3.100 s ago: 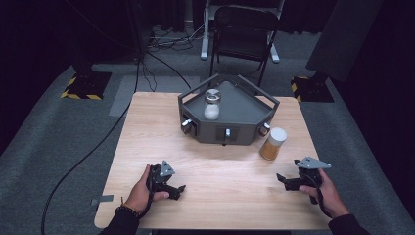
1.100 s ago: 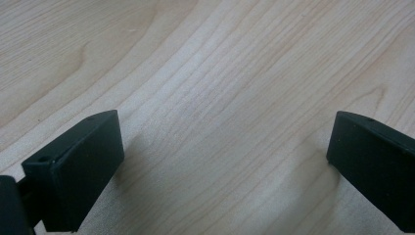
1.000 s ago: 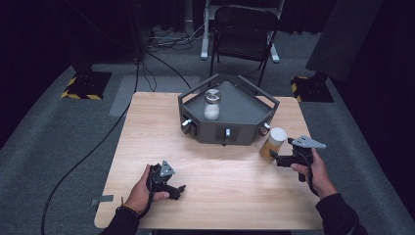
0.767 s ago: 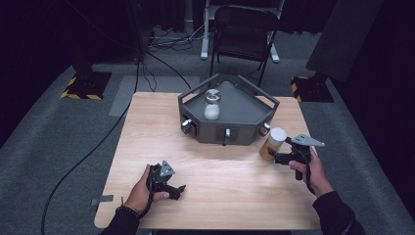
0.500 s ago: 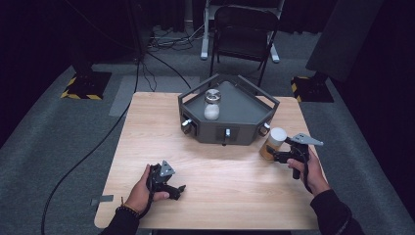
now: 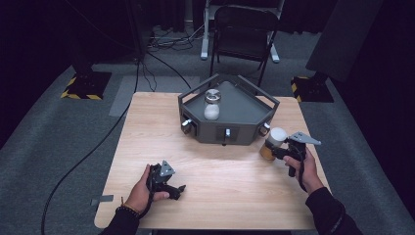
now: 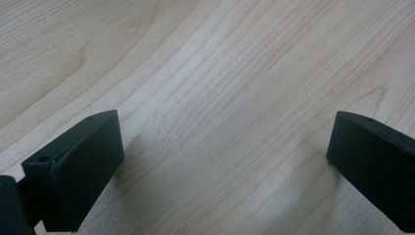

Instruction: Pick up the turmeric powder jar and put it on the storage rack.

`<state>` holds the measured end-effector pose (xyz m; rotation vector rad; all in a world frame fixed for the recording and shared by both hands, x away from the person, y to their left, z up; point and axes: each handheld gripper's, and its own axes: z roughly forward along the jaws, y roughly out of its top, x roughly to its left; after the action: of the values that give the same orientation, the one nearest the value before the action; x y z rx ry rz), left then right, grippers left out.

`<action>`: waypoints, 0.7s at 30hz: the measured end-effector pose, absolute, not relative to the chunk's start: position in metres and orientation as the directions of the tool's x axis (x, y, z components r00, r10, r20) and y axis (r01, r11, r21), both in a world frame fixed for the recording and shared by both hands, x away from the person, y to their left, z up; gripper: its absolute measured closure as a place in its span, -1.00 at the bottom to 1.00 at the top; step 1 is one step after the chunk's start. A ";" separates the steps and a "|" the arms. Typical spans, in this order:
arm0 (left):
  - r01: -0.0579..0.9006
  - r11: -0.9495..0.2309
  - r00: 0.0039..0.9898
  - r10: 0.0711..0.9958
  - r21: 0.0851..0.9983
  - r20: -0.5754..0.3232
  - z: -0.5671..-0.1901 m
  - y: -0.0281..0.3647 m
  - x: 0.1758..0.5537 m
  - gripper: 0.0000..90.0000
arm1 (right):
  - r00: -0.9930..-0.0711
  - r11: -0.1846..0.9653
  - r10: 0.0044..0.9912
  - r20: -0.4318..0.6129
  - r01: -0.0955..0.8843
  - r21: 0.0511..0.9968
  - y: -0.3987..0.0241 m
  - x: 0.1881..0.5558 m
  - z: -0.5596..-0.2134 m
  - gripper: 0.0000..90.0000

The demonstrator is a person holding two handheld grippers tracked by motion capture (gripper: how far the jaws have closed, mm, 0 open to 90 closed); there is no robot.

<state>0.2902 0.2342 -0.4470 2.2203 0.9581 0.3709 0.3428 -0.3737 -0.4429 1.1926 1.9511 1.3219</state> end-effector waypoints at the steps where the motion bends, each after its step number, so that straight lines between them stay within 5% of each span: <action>1: 0.531 -0.497 0.689 0.725 0.686 -0.007 -0.447 0.234 0.290 -1.00 | -0.496 0.158 0.867 0.058 0.384 0.910 -0.373 0.343 -0.442 -0.30; 21: 0.531 -0.497 0.687 0.727 0.686 -0.006 -0.447 0.234 0.291 -1.00 | -0.464 0.171 0.886 -0.001 0.324 0.930 -0.374 0.330 -0.429 -0.24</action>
<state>0.2907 0.2341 -0.4469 2.2207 0.9595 0.3739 0.3296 -0.3741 -0.4291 1.1402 1.8853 1.2822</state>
